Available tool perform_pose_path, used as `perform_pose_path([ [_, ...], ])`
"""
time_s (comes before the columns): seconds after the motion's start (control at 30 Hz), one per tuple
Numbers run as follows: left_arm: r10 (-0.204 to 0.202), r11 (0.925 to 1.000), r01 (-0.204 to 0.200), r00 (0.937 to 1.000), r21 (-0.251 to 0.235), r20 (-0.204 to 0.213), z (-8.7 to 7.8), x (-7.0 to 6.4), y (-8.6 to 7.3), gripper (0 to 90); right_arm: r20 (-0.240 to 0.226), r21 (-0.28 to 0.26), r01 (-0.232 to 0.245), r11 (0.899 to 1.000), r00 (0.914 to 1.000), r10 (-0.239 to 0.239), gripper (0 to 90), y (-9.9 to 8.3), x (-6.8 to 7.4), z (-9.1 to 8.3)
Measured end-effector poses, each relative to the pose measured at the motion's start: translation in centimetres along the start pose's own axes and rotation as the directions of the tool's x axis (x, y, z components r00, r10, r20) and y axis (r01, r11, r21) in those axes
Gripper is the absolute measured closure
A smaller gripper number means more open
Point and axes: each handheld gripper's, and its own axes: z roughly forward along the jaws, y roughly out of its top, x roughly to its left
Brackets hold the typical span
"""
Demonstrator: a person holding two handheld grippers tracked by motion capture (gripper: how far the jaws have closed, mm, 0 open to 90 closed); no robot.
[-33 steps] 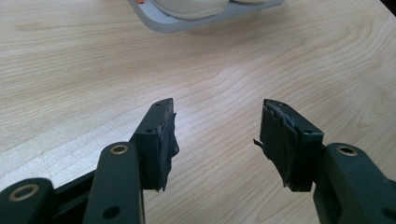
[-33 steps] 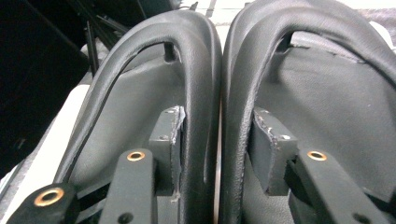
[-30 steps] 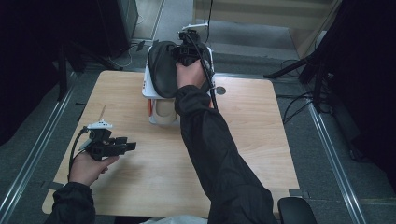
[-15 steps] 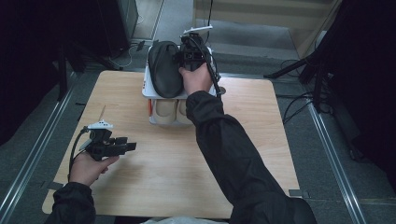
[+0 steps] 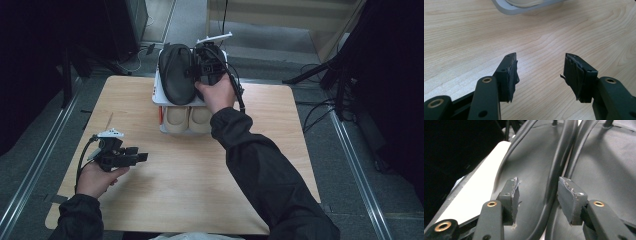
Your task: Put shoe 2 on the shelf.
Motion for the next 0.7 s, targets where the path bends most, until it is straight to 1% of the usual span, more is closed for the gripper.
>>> perform_pose_path([
  [0.1, -0.004, 1.0000, 0.004, 1.0000, -0.002, 0.000, 0.0, 0.0, 0.0, 45.2, -0.034, 0.004, 0.019, 1.000, 0.9992, -0.019, 52.4, -0.6, 0.3, -0.7],
  [0.2, -0.006, 1.0000, 0.006, 1.0000, -0.005, -0.001, 0.1, 0.0, 0.0, 45.1, -0.053, -0.005, 0.034, 0.999, 0.9980, -0.034, 52.4, -1.2, 0.5, -1.3],
  [0.33, 0.002, 1.0000, -0.002, 1.0000, -0.003, -0.005, 0.1, 0.0, 0.1, 45.1, -0.082, -0.002, 0.052, 0.999, 0.9953, -0.052, 52.4, -2.0, 0.7, -2.1],
  [0.43, 0.001, 1.0000, -0.001, 1.0000, 0.001, 0.001, 0.2, 0.0, 0.2, 45.0, -0.104, -0.010, 0.064, 0.998, 0.9925, -0.065, 52.0, -2.6, 0.9, -2.7],
  [0.5, 0.001, 1.0000, -0.001, 1.0000, 0.001, 0.003, 0.2, 0.0, 0.2, 45.0, -0.115, -0.015, 0.082, 0.997, 0.9899, -0.083, 52.0, -3.0, 0.9, -3.0],
  [0.57, 0.002, 1.0000, -0.002, 1.0000, 0.001, 0.002, 0.2, -0.1, 0.2, 45.0, -0.136, -0.012, 0.083, 0.997, 0.9872, -0.084, 51.8, -3.4, 0.9, -3.2],
  [0.6, 0.001, 1.0000, -0.001, 1.0000, -0.002, 0.001, 0.3, -0.1, 0.2, 45.0, -0.139, -0.012, 0.087, 0.996, 0.9864, -0.088, 51.8, -3.6, 0.9, -3.3],
  [0.63, 0.002, 1.0000, -0.002, 1.0000, -0.003, 0.000, 0.3, -0.1, 0.2, 45.0, -0.154, -0.019, 0.102, 0.995, 0.9827, -0.103, 51.6, -3.9, 0.9, -3.4],
  [0.7, 0.008, 1.0000, -0.008, 1.0000, -0.002, 0.001, 0.3, 0.0, 0.3, 44.9, -0.158, -0.016, 0.110, 0.994, 0.9812, -0.111, 51.8, -4.3, 0.8, -3.6],
])
